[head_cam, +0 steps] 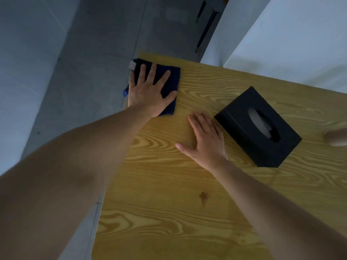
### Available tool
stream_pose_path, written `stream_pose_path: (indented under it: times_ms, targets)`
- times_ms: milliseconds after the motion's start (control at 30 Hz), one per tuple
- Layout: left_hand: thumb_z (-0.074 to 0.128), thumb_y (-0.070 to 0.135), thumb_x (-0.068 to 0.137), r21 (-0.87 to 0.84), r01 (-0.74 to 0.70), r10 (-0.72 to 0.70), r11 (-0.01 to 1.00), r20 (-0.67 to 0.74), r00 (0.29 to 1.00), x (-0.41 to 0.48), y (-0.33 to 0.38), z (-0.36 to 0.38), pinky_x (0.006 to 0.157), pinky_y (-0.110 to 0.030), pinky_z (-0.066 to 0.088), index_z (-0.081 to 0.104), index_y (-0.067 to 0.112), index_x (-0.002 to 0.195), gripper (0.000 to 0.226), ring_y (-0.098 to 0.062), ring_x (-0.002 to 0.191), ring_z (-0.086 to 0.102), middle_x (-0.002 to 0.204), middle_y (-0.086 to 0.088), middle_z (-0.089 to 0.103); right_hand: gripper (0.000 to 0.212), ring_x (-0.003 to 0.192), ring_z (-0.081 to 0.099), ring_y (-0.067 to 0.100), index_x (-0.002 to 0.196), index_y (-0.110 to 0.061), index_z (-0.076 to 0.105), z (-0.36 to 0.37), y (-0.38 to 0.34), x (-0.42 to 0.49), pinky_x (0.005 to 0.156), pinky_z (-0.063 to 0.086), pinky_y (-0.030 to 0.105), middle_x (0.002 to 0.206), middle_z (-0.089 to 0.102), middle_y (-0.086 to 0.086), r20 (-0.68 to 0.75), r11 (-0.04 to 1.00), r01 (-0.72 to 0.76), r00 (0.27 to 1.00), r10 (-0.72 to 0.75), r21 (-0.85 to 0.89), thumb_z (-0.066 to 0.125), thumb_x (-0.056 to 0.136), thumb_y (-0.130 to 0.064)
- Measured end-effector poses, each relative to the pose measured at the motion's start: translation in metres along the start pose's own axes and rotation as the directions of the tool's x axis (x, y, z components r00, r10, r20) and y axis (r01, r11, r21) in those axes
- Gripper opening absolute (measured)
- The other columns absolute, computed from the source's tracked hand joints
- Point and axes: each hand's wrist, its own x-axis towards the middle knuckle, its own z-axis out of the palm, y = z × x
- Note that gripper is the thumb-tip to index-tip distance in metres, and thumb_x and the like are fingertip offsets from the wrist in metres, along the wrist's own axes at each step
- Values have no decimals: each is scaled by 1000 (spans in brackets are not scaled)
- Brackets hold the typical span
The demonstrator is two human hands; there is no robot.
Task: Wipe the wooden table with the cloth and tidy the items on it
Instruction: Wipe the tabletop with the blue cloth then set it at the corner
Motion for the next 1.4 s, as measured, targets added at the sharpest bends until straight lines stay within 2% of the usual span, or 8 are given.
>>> stream_pose_path:
  times_ms: [333, 667, 867, 1033, 1233, 1400]
  targets:
    - [11, 80, 95, 10, 24, -24, 1000, -11, 1000, -156, -1, 24, 130, -55, 1, 6, 44, 166, 79, -29, 163, -3, 178, -1, 0, 94, 161, 0, 15, 164, -31, 22, 3, 1, -27, 128, 4, 43, 175, 11, -7, -17, 1000, 26, 1000, -26, 9, 48, 88, -79]
    - [11, 79, 96, 47, 78, -76, 996, -29, 997, -296, 5, 52, 130, -51, 2, 6, 41, 166, 80, -28, 163, 1, 178, 0, 3, 96, 161, 1, 15, 164, -34, 23, 9, 4, -51, 128, 6, 46, 175, 13, -6, 5, 998, 56, 998, -56, 6, 46, 86, -85]
    - [14, 78, 98, 21, 98, -97, 995, -49, 994, -350, 10, 67, 130, -53, 3, 9, 39, 167, 79, -29, 163, 3, 177, -1, 8, 99, 161, 1, 16, 165, -34, 22, 7, 4, -52, 128, 5, 48, 175, 10, -6, 24, 999, 49, 999, -49, 20, 47, 84, -87]
    - [17, 75, 100, -16, 130, -131, 991, -72, 989, -374, 16, 75, 131, -47, 2, 13, 38, 167, 77, -25, 163, 5, 177, 2, 9, 99, 161, 1, 18, 165, -33, 22, 7, 5, -53, 127, 5, 50, 175, 11, -5, 21, 999, 46, 999, -47, 30, 49, 85, -85]
    - [30, 60, 107, -83, 102, -118, 991, -216, 969, -401, 20, 87, 129, -46, 20, 35, 26, 163, 66, -27, 159, 24, 171, -4, 30, 98, 161, 2, 18, 164, -34, 23, 5, 2, -55, 127, 5, 49, 175, 10, -6, 32, 999, 32, 999, -33, 44, 53, 85, -83]
    - [49, 40, 108, -223, 39, -125, 974, -387, 914, -413, 28, 94, 118, -42, 40, 63, 20, 145, 45, -24, 147, 48, 156, -2, 56, 97, 161, 2, 19, 165, -33, 23, 2, 2, -54, 127, 5, 50, 175, 9, -5, 37, 998, 43, 998, -45, 52, 53, 86, -82]
